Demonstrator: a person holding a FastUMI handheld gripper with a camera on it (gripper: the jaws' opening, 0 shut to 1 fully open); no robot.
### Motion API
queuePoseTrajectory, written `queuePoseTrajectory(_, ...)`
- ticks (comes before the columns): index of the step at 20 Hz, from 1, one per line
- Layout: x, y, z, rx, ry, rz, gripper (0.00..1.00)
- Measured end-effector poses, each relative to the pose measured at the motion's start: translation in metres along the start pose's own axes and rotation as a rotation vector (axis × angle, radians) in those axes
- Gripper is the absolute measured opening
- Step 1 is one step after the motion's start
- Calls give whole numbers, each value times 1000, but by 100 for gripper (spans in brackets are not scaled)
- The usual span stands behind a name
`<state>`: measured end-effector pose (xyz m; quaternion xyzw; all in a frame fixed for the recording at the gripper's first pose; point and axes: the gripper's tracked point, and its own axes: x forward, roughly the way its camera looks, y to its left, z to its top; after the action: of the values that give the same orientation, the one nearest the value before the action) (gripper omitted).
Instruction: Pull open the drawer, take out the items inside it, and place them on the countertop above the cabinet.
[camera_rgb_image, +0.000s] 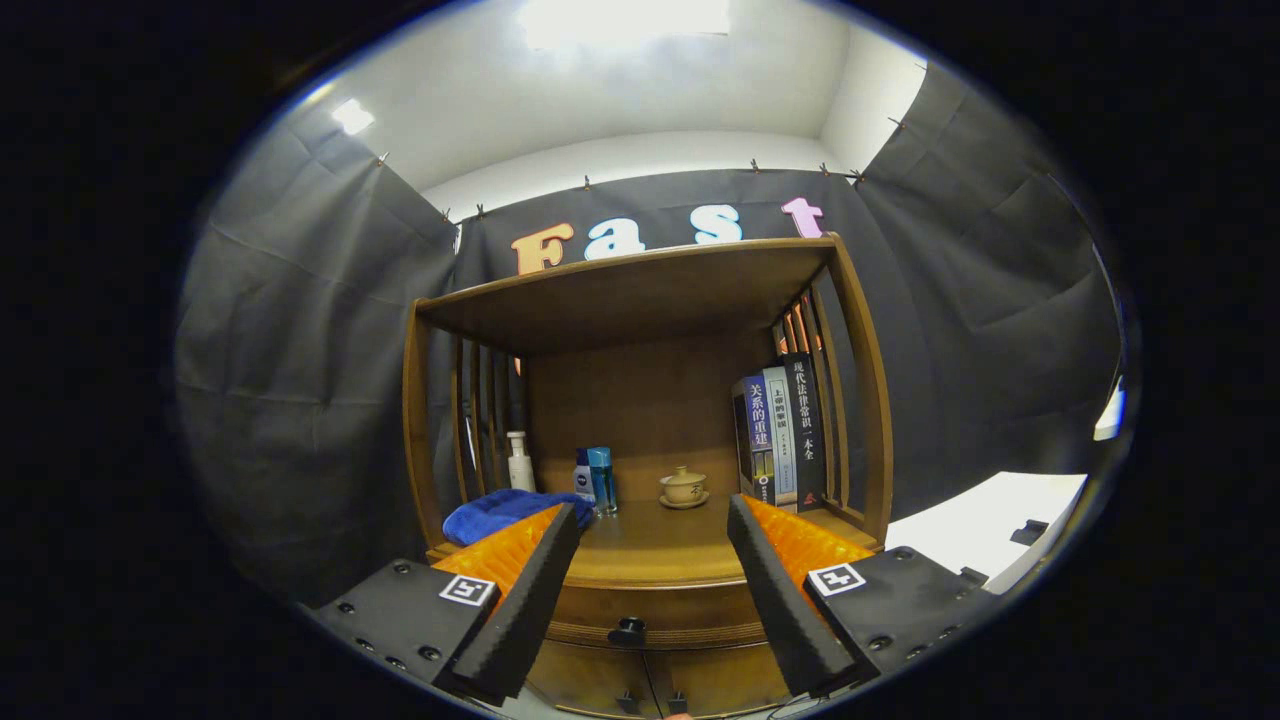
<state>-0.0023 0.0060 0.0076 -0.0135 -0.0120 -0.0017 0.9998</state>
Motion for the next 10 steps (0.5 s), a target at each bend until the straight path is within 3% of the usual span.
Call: queuePoseTrajectory(10, 1, 2, -1, -7, 7, -21, 98)
